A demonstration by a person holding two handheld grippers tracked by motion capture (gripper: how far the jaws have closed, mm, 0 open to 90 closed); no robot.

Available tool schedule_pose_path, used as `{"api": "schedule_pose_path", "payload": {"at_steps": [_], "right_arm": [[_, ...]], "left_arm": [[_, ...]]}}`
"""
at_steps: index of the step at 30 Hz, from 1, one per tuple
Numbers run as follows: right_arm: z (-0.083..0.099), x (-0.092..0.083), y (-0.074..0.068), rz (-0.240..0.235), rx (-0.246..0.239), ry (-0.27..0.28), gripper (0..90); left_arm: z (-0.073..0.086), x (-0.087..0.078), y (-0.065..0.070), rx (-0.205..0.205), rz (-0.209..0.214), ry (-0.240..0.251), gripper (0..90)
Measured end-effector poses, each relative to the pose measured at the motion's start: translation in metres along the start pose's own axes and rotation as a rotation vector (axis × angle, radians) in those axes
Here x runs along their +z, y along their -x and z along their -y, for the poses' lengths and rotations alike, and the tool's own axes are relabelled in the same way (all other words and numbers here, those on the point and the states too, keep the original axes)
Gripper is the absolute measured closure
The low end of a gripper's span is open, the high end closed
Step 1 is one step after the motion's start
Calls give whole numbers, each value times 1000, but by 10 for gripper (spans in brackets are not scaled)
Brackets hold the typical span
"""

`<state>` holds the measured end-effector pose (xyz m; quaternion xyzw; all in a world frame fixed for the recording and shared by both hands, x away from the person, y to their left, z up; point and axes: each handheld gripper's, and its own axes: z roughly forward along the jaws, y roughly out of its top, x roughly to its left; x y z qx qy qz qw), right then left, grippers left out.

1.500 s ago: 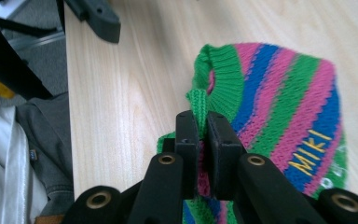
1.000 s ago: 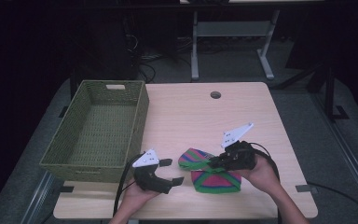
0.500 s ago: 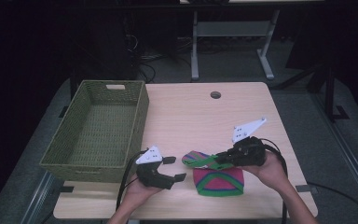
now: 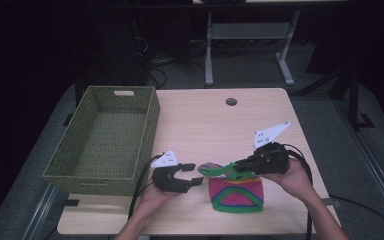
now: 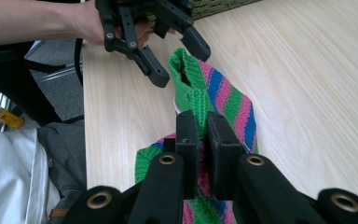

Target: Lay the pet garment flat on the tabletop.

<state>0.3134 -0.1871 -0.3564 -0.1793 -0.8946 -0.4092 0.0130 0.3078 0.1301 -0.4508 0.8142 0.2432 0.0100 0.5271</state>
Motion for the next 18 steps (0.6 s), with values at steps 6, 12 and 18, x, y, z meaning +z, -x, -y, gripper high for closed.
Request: {"api": "schedule_pose_path", "payload": {"at_steps": [6, 12, 18], "right_arm": [[1, -2, 3, -2, 3, 4, 839], [-1, 2, 5, -7, 8, -10, 838], [1, -1, 7, -2, 21, -4, 839]], "left_arm": [[-2, 10, -3, 44, -4, 21, 342], [-5, 21, -10, -4, 26, 4, 438], [-10, 22, -9, 6, 40, 46, 678]]}}
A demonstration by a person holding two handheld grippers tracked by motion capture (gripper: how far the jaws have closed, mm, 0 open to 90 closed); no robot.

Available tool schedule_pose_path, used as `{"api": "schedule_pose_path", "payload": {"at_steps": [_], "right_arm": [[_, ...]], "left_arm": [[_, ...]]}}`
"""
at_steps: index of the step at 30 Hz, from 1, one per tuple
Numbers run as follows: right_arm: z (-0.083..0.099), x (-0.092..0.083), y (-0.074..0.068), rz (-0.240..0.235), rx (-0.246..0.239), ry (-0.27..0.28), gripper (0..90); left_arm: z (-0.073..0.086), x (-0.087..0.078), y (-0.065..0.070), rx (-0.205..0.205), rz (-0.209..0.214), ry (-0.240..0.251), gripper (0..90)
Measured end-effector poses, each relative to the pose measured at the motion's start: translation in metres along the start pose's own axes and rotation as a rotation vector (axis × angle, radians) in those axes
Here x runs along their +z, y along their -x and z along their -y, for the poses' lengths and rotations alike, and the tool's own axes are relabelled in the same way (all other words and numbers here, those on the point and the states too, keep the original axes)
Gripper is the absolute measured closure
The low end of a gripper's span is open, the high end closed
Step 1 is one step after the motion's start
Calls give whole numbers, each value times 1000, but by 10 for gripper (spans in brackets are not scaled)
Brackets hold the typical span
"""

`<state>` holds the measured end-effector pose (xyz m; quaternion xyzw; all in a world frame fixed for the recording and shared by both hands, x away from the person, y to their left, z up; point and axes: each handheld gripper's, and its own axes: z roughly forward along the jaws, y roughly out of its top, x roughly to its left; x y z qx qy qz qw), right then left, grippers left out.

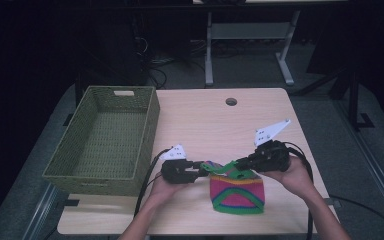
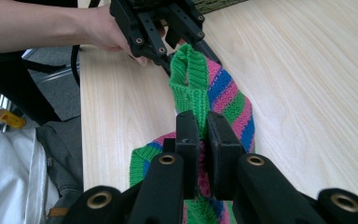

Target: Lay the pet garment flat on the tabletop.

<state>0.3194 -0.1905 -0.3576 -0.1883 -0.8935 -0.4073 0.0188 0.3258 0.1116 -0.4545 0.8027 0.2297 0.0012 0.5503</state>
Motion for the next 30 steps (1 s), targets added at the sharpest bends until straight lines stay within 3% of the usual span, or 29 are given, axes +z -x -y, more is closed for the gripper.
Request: {"api": "schedule_pose_path", "payload": {"at_steps": [4, 8, 18, 30], "right_arm": [[2, -3, 1, 7, 4, 3, 839], [5, -8, 2, 20, 4, 4, 839], [5, -5, 4, 27, 8, -7, 839], [-1, 3, 1, 21, -10, -24, 839]], "left_arm": [[-3, -1, 3, 22, 3, 7, 773], [-7, -5, 8, 32, -7, 17, 806], [-19, -18, 8, 60, -36, 16, 825], [-26, -27, 5, 58, -80, 10, 826]]}}
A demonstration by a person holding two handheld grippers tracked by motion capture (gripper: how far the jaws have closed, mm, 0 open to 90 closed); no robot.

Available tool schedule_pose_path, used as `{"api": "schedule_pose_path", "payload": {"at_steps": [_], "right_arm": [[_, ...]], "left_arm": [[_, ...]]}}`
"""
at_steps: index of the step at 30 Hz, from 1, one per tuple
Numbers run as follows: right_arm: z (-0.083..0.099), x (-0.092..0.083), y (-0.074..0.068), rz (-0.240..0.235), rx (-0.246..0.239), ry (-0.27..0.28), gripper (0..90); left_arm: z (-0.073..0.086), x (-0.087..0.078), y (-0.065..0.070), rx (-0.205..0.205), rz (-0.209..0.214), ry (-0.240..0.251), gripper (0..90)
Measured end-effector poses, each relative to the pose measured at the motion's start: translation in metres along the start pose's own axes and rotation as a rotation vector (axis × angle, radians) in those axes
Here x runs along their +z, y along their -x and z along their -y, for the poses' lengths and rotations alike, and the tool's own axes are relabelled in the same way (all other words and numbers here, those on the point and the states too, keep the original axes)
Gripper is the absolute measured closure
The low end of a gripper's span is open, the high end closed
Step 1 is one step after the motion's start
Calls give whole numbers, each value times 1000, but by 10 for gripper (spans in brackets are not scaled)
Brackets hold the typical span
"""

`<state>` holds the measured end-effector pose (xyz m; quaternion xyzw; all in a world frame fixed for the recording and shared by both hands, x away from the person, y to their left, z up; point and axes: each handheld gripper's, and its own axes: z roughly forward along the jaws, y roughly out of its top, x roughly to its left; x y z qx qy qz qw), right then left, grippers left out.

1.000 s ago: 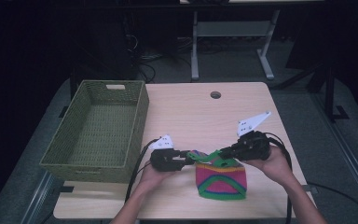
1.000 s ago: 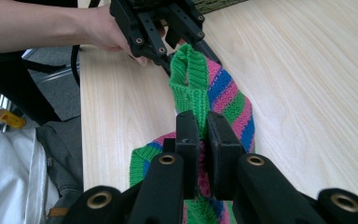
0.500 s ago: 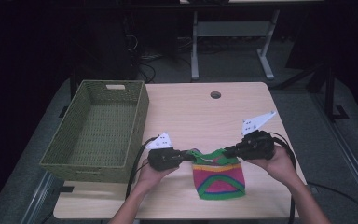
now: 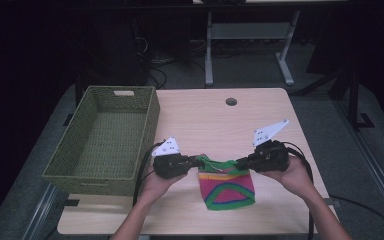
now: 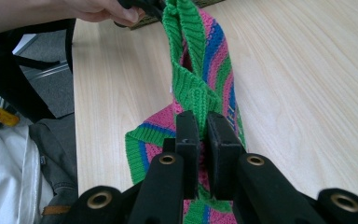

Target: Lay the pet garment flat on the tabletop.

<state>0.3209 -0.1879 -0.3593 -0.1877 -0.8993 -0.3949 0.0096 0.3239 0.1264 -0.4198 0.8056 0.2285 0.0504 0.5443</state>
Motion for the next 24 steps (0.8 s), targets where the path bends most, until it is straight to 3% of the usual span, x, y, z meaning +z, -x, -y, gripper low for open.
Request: {"api": "schedule_pose_path", "payload": {"at_steps": [9, 18, 24], "right_arm": [[-2, 1, 6, 12, 14, 1, 839], [-3, -1, 21, 39, 53, -9, 839], [-4, -3, 34, 48, 81, -15, 838]], "left_arm": [[-7, 5, -6, -25, -25, -16, 826], [-12, 14, -12, -39, -28, -24, 822], [-15, 20, -16, -71, -44, -49, 821]]}}
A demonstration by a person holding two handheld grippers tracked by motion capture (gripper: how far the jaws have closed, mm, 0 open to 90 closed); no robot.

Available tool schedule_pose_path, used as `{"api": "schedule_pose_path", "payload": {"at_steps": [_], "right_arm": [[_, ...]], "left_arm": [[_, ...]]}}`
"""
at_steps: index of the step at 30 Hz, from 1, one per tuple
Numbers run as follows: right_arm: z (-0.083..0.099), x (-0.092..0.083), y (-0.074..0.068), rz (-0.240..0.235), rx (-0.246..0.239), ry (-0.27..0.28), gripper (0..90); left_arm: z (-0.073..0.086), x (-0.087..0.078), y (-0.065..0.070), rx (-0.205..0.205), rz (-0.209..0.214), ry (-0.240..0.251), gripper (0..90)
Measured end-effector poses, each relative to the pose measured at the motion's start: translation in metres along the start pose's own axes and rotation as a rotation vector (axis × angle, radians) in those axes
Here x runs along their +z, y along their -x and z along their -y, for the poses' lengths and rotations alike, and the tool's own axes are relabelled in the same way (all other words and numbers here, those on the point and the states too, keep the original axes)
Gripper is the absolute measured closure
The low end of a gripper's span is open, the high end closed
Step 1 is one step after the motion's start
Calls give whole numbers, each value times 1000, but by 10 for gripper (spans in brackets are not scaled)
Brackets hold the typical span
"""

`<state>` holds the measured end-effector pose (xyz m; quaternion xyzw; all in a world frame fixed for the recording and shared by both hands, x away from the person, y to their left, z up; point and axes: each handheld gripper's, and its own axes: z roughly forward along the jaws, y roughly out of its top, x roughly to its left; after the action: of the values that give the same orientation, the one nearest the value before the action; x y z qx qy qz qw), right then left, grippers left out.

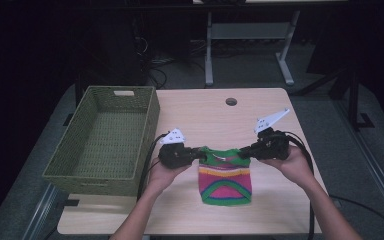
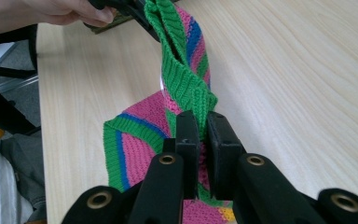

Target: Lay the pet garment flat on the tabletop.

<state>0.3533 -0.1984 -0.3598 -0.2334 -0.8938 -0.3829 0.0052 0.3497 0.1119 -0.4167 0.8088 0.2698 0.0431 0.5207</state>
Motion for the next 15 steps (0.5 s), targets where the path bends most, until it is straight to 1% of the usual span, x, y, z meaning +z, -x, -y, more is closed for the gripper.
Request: {"api": "schedule_pose_path", "payload": {"at_steps": [1, 2, 4, 7, 8, 14, 15], "right_arm": [[-1, 0, 2, 8, -1, -4, 838], [-1, 0, 3, 9, 1, -5, 839], [-2, 1, 6, 15, 9, -6, 838], [-2, 2, 9, 19, 15, -8, 838], [-3, 2, 10, 33, 14, -16, 838], [-3, 5, 20, 31, 41, -35, 838], [-3, 6, 22, 29, 39, -34, 838]], "left_arm": [[0, 1, 0, 0, -3, 4, 821], [0, 2, -1, -9, -6, 8, 821], [-1, 4, -2, -13, -9, 11, 821], [-2, 7, -3, -21, -19, 9, 819], [-3, 8, -3, -21, -22, 10, 818], [-2, 14, -6, -40, -37, 2, 818], [-2, 15, -7, -45, -37, 4, 818]]}}
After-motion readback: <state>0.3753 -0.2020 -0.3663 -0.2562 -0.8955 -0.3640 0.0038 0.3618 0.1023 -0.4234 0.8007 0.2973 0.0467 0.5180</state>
